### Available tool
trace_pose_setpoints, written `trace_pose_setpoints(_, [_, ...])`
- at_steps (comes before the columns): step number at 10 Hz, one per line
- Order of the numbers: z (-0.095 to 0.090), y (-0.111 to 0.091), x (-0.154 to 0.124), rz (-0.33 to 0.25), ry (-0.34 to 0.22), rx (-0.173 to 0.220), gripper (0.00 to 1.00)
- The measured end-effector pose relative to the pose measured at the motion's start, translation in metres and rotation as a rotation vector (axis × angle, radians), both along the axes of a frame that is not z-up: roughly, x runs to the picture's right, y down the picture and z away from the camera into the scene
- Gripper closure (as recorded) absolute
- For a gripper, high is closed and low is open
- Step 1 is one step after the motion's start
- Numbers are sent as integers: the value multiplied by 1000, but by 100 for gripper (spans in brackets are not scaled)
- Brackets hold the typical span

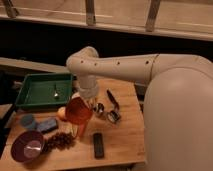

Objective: Stack bowls on top of each other

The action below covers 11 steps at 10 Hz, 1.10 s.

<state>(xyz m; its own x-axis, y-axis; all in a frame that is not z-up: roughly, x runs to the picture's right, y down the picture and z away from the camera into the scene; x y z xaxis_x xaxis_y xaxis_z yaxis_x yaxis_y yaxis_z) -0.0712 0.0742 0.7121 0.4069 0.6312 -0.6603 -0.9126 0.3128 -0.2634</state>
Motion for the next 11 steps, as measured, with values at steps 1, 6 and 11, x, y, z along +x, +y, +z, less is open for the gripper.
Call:
trace_pose_setpoints(1, [-7, -1, -26, -30, -45, 4, 100])
trace_pose_setpoints(6, [-7, -2, -26, -33, -45, 4, 100])
trace_pose_setpoints(11, [-11, -5, -42, -79, -82, 22, 100])
